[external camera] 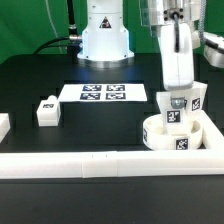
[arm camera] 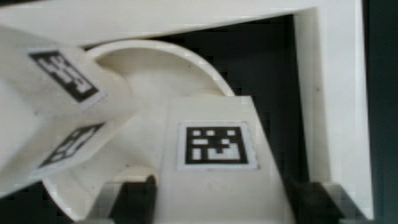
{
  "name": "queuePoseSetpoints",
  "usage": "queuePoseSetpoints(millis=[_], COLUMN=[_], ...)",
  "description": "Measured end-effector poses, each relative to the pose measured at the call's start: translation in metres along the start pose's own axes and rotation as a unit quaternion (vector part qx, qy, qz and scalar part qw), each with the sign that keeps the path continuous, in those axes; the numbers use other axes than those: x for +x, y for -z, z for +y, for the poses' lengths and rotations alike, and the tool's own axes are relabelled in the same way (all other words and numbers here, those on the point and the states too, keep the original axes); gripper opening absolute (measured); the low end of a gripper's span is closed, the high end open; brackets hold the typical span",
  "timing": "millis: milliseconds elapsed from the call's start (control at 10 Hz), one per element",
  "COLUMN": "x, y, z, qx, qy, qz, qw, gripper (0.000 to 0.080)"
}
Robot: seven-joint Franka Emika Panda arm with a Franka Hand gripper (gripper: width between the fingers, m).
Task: Assemble stool
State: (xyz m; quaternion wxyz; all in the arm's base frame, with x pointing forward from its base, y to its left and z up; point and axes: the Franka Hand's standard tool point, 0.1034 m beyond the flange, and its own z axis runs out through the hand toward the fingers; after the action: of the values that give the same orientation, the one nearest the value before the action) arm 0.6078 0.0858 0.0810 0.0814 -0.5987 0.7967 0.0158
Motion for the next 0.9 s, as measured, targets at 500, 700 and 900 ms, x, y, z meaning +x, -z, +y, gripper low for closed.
queuePoseSetpoints(millis=[500,700,900], x=[-0.009,-0.012,-0.014], y=[-0.002,-0.003,-0.003], z=[0.009,0.008,0.009], qx=[-0.025,-0.025,-0.026], qy=[-0.153,-0.176,-0.187], qz=[-0.024,-0.031,-0.035], qw=[0.988,0.984,0.981], gripper=[0.0337,0.0337,0.0337])
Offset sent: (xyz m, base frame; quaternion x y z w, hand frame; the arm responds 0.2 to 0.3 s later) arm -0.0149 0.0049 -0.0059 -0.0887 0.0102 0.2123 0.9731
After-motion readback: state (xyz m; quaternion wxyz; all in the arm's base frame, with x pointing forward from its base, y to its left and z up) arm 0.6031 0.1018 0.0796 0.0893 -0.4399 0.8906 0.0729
